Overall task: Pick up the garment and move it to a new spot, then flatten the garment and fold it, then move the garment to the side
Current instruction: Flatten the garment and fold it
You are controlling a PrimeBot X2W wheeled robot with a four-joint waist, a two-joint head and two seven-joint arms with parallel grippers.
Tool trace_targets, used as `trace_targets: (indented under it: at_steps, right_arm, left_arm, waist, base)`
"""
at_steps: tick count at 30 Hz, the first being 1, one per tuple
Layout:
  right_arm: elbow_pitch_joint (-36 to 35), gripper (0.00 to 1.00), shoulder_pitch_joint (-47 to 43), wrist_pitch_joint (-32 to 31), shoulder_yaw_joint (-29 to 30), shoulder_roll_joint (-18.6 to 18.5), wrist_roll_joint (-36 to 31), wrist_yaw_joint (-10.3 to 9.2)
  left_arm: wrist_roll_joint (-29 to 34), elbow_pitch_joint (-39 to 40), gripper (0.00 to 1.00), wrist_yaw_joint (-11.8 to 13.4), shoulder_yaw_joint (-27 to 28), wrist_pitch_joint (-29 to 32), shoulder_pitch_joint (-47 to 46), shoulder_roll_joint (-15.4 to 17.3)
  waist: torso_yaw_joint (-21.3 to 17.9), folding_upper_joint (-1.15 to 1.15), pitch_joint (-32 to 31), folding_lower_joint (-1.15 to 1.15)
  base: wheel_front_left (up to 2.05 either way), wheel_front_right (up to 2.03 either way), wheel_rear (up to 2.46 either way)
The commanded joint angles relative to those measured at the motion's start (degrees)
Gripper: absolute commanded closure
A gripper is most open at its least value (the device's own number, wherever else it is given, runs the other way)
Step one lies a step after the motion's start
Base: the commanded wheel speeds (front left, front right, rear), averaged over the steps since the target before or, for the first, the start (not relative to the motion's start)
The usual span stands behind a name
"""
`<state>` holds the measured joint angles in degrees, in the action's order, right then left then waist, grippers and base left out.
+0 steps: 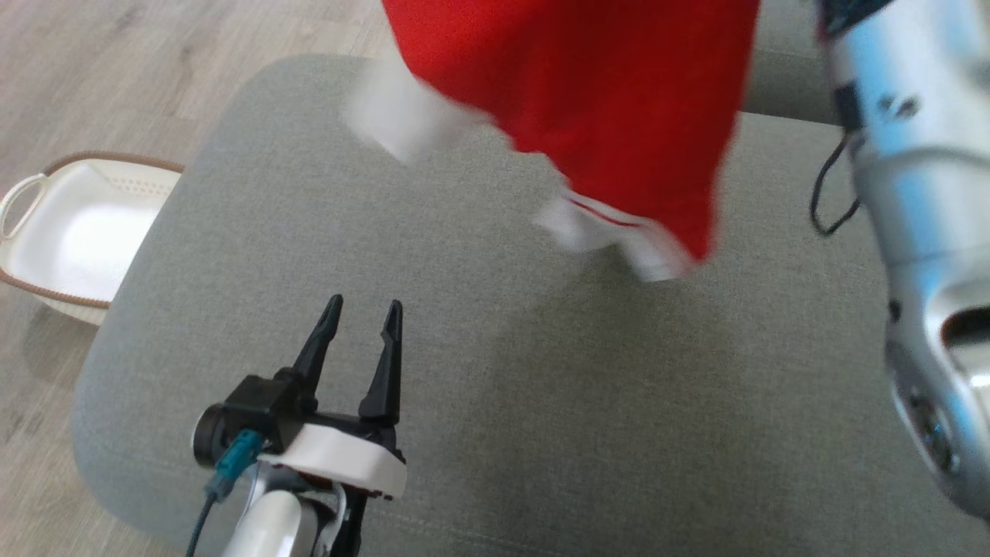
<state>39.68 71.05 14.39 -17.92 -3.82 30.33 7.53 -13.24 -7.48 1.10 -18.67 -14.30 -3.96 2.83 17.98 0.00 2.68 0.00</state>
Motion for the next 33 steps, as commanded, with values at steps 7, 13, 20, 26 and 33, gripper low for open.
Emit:
trace_targets:
  at_steps: [7, 13, 20, 26, 33]
  right_arm:
    - [3.9, 1.00, 1.0, 0.6, 3.3, -0.9, -1.4, -0.04]
    - [3.7, 1.00, -11.8, -0.1, -2.4, -9.5, 2.9, -0.04]
    - [3.7, 1.00, -26.9, -1.4, -5.2, -22.3, 7.2, -0.04]
    - [13.7, 0.00, -30.2, -2.0, -3.6, -25.0, 2.3, -0.04]
    - [13.2, 0.00, -29.2, 0.2, -1.4, -20.6, -3.5, -0.04]
  left_arm:
    - [-0.2, 2.5, 0.00, 0.9, 3.0, -0.7, -1.3, 0.1]
    - [-0.2, 2.5, 0.00, 1.2, 2.6, -0.7, -2.1, 0.1]
    - [0.7, 2.1, 0.00, 1.2, 2.9, -0.7, -2.4, 0.0]
    - [1.3, 1.1, 0.00, 0.4, 3.2, -0.7, -2.8, 0.0]
    - [1.5, 0.8, 0.00, 0.5, 3.6, -0.7, -2.4, 0.0]
  waist:
    - [-3.1, 0.00, 1.6, 0.00]
    - [-6.5, 0.00, 2.3, 0.00]
    - [-10.1, 0.00, 2.1, 0.00]
    - [-12.9, 0.00, 1.4, 0.00]
    - [-15.1, 0.00, 0.0, 0.00]
  base:
    - [0.00, 0.00, 0.00]
    - [0.00, 0.00, 0.00]
    - [0.00, 0.00, 0.00]
    - [0.00, 0.00, 0.00]
    - [0.00, 0.00, 0.00]
